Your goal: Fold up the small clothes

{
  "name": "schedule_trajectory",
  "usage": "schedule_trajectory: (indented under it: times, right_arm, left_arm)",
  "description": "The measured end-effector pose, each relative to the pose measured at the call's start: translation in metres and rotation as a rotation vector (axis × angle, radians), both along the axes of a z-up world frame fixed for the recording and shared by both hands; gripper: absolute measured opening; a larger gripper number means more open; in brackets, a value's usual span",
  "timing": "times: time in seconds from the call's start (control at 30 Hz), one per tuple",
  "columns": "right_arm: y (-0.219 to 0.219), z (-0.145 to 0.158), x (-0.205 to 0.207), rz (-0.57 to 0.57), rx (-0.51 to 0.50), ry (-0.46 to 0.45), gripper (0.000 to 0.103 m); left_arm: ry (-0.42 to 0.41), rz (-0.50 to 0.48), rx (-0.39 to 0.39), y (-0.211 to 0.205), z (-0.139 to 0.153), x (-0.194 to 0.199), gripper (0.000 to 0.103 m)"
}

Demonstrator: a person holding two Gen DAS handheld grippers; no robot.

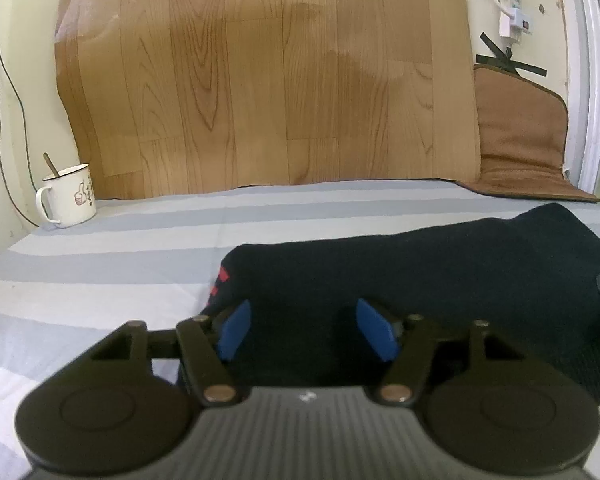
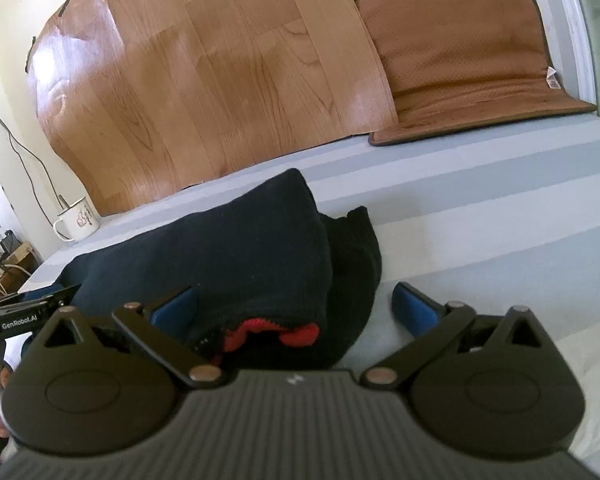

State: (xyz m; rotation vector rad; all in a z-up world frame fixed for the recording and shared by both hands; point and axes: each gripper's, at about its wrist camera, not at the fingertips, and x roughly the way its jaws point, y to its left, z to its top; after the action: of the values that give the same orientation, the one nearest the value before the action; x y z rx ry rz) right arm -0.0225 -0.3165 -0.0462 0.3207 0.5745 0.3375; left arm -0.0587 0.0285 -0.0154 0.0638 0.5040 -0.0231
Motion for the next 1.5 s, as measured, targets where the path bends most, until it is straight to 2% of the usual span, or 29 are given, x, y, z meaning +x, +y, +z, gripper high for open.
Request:
schedule_trajectory:
  times: [0.67, 1.1, 1.5]
  right_arm:
    - [0.0, 0.0, -0.005, 0.014, -0.005, 0.0, 0.103]
    - [-0.013, -0.004, -0.009, 0.008, 0.12, -0.012, 0.103]
    - [-0.018, -0.005, -0.011, 0.007, 0.162, -0.013, 0.103]
  left_arm:
    - [0.029, -0.006, -0.019, 0.003, 0.001, 0.004, 0.063]
    - [0.043, -0.029, -0.009, 0.005, 0.001, 0.006, 0.064]
    - [0.041, -0.033, -0.012, 0.006, 0.001, 0.006, 0.063]
